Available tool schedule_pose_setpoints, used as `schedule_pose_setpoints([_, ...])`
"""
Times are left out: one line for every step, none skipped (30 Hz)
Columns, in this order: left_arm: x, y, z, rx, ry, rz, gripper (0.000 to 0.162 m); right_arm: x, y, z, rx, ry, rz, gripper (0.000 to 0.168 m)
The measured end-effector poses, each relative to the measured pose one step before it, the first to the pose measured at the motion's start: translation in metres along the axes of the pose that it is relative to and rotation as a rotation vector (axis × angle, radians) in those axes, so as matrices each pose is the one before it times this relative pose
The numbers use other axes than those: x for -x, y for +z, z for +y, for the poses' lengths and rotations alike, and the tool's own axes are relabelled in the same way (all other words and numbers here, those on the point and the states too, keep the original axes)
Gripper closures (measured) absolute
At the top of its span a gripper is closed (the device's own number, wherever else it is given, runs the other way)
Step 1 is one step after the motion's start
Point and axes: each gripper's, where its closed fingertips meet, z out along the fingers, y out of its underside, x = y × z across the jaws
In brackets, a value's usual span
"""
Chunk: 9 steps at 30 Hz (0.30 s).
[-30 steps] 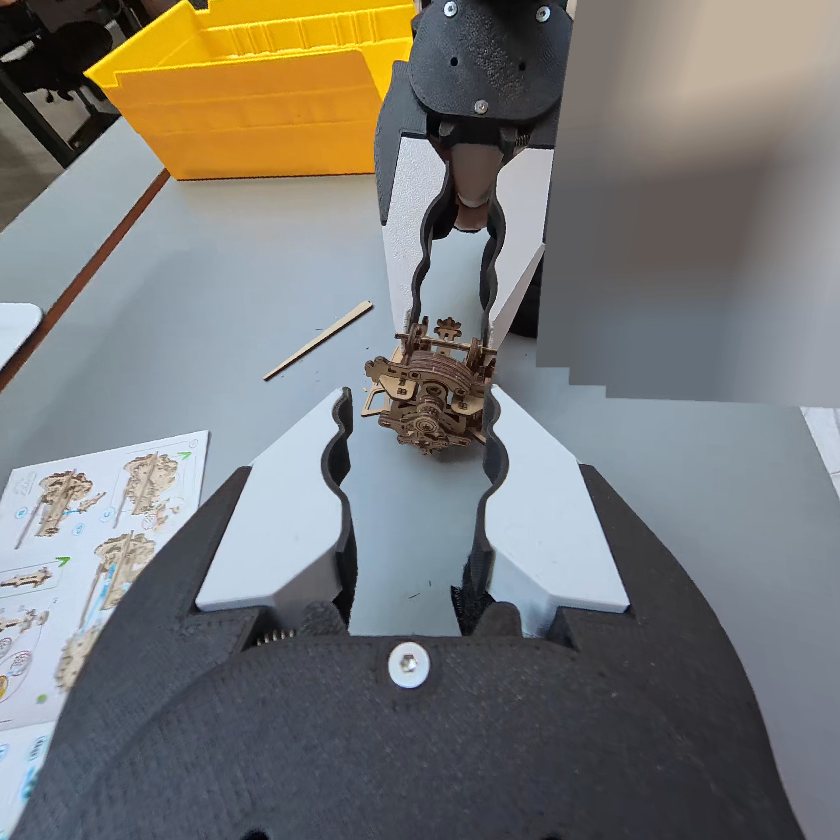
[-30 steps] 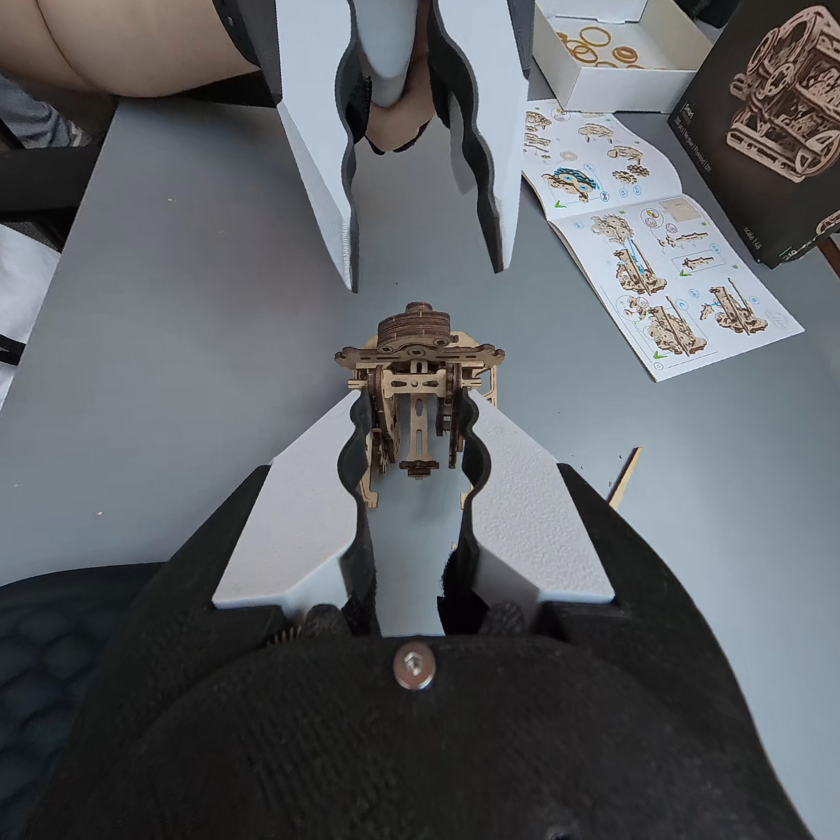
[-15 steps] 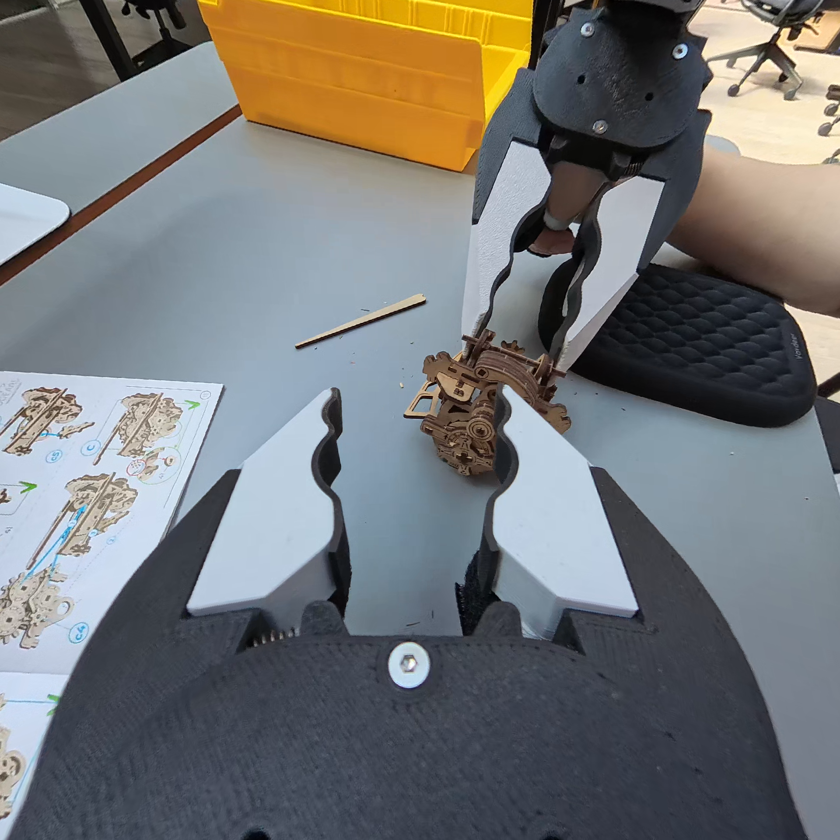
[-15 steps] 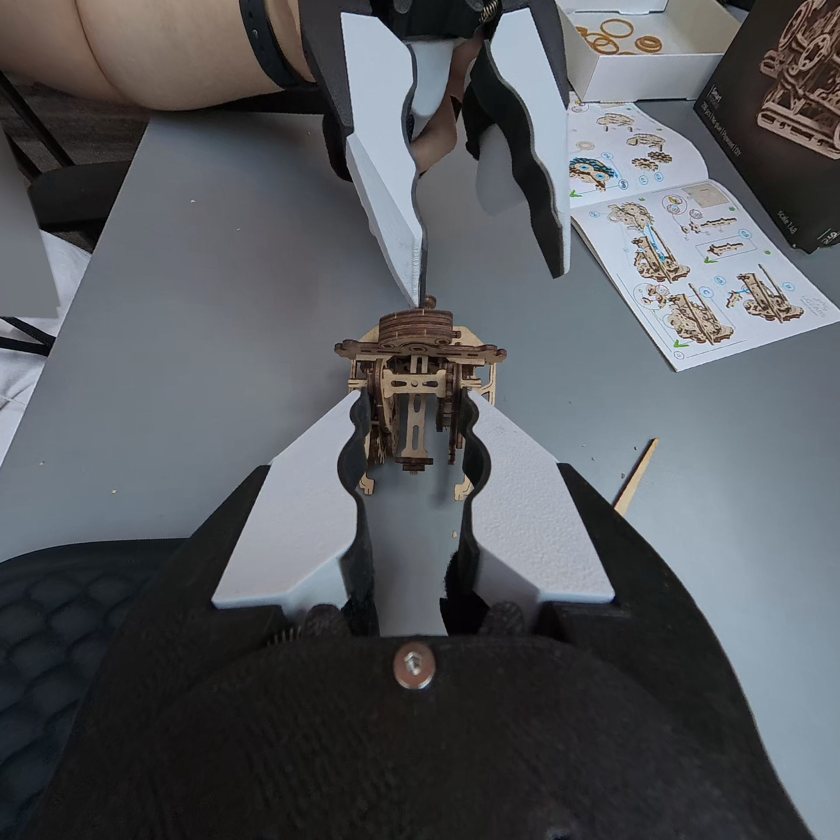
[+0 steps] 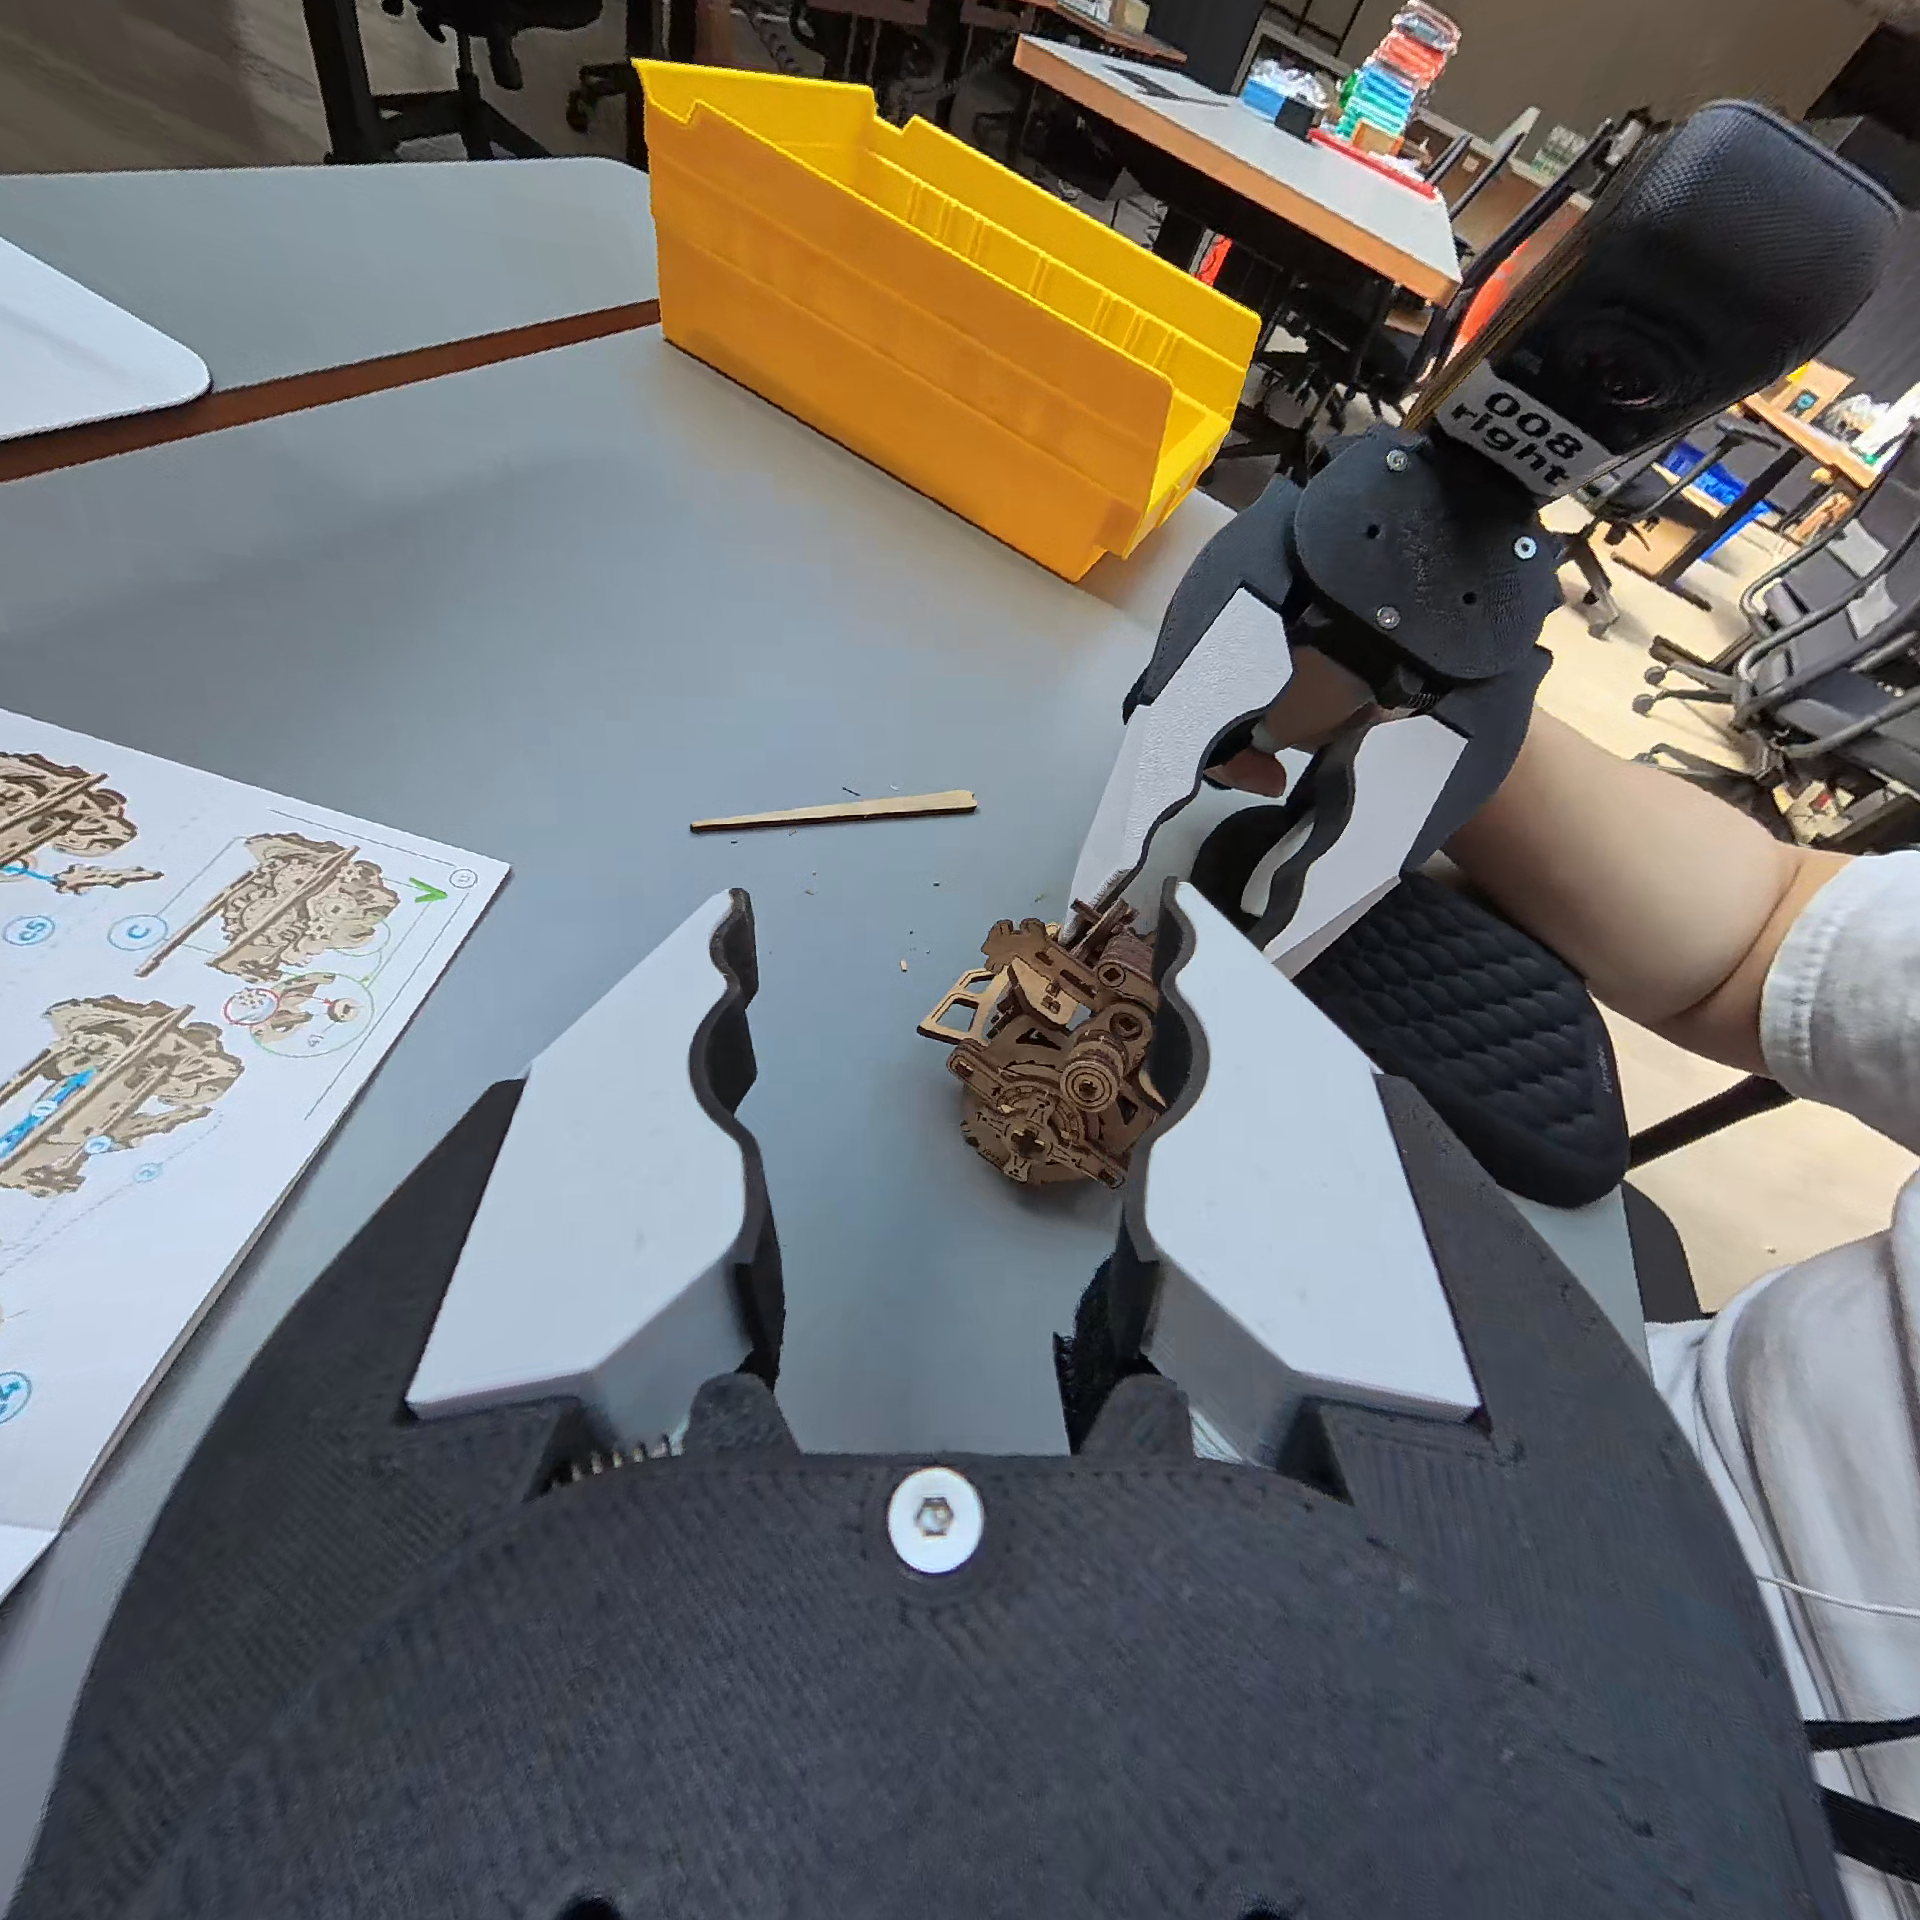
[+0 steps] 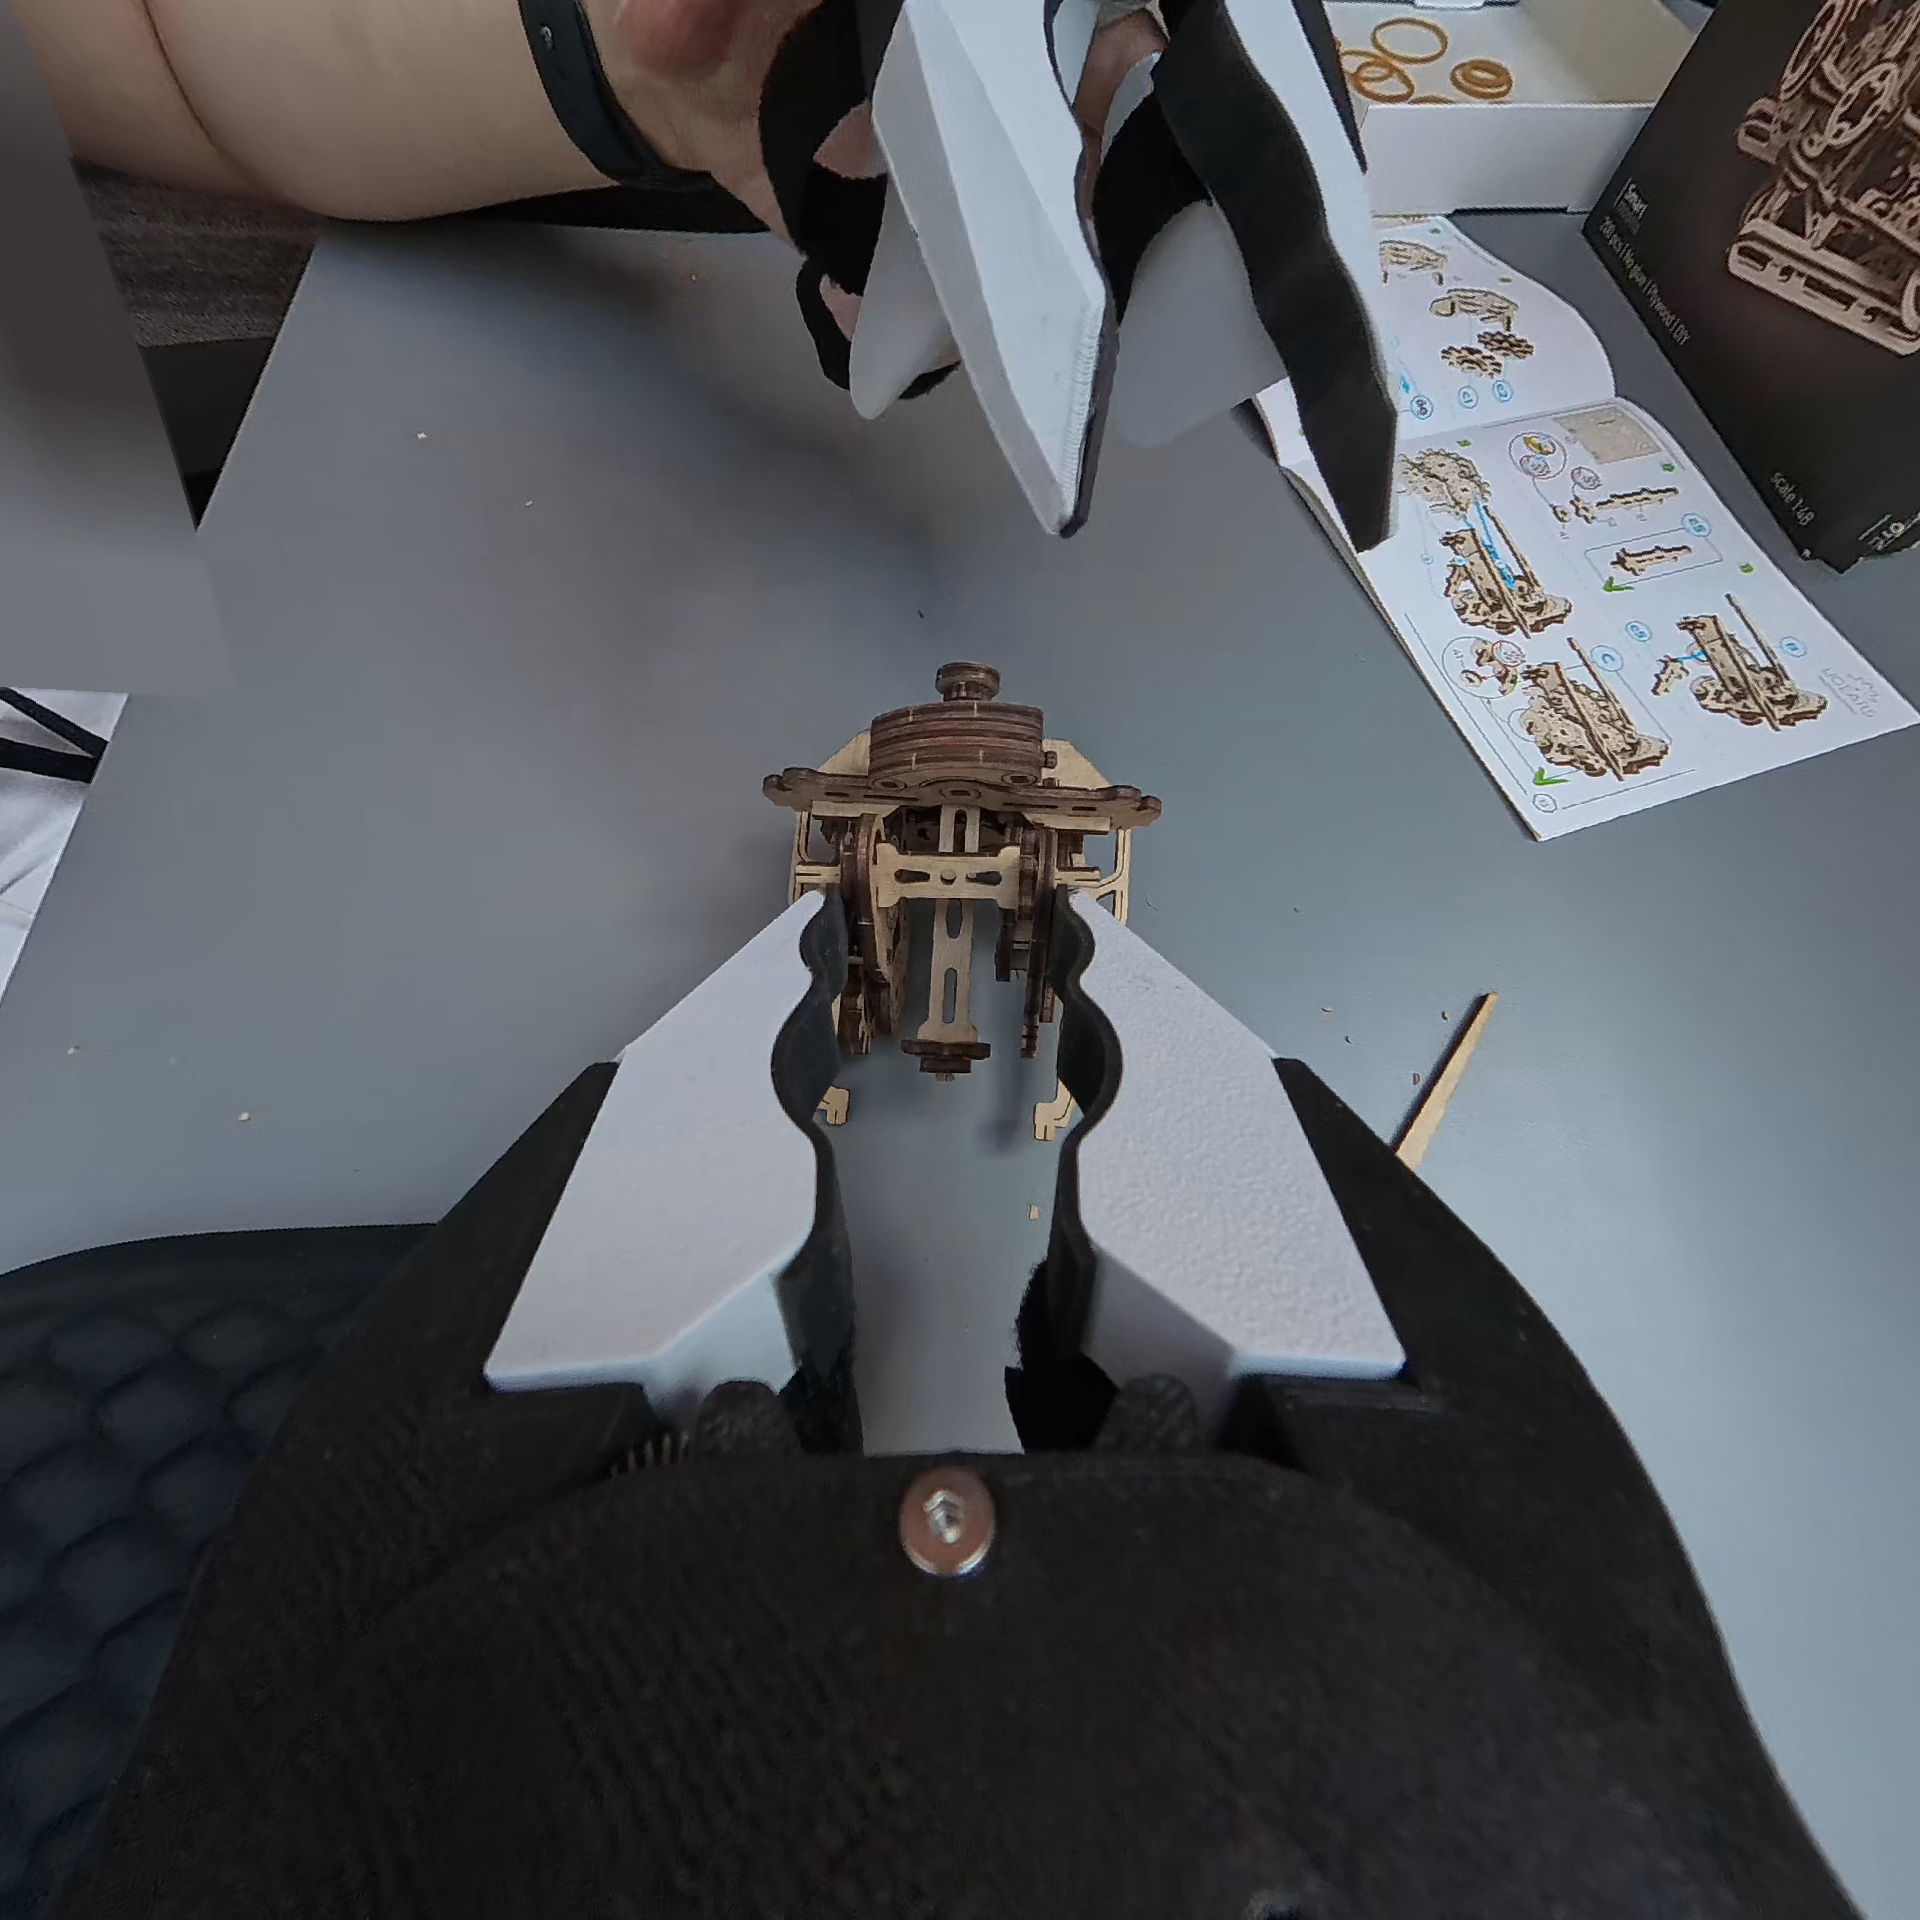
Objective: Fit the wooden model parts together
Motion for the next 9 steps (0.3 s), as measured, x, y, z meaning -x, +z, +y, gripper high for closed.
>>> schedule_pose_setpoints([-0.00151, -0.00129, -0.00196, -0.0110, -0.0217, 0.0234, 0.087, 0.00000, 0.00018, -0.00012, 0.0004, -0.0019, 0.0015, 0.131])
schedule_pose_setpoints([-0.00501, -0.00099, -0.00155, -0.0070, -0.0230, 0.0410, 0.088, 0.00021, 0.00025, -0.00005, 0.0003, -0.0018, 0.0002, 0.131])
schedule_pose_setpoints([-0.00769, -0.00060, -0.00088, -0.0017, -0.0287, 0.0550, 0.085, 0.00012, 0.00008, -0.00003, 0.0004, -0.0003, 0.0003, 0.131])
schedule_pose_setpoints([-0.01014, -0.00057, -0.00129, -0.0028, -0.0394, 0.0661, 0.083, -0.00013, 0.00000, 0.00006, 0.0006, 0.0003, 0.0005, 0.131])
schedule_pose_setpoints([-0.01162, -0.00062, -0.00272, -0.0133, -0.0445, 0.0732, 0.082, -0.00005, 0.00005, 0.00009, 0.0000, 0.0001, 0.0005, 0.131])
schedule_pose_setpoints([-0.01219, -0.00113, -0.00439, -0.0262, -0.0435, 0.0746, 0.078, -0.00020, -0.00004, 0.00001, -0.0004, 0.0009, 0.0000, 0.131])
schedule_pose_setpoints([-0.01321, -0.00156, -0.00486, -0.0309, -0.0360, 0.0796, 0.075, -0.00003, 0.00005, 0.00012, 0.0002, 0.0015, -0.0006, 0.131])
schedule_pose_setpoints([-0.01319, -0.00152, -0.00460, -0.0262, -0.0278, 0.0791, 0.068, -0.00011, -0.00003, 0.00004, 0.0000, 0.0006, 0.0002, 0.131])
schedule_pose_setpoints([-0.01235, -0.00148, -0.00459, -0.0235, -0.0251, 0.0733, 0.060, -0.00012, 0.00006, 0.00007, -0.0001, -0.0006, 0.0006, 0.131])
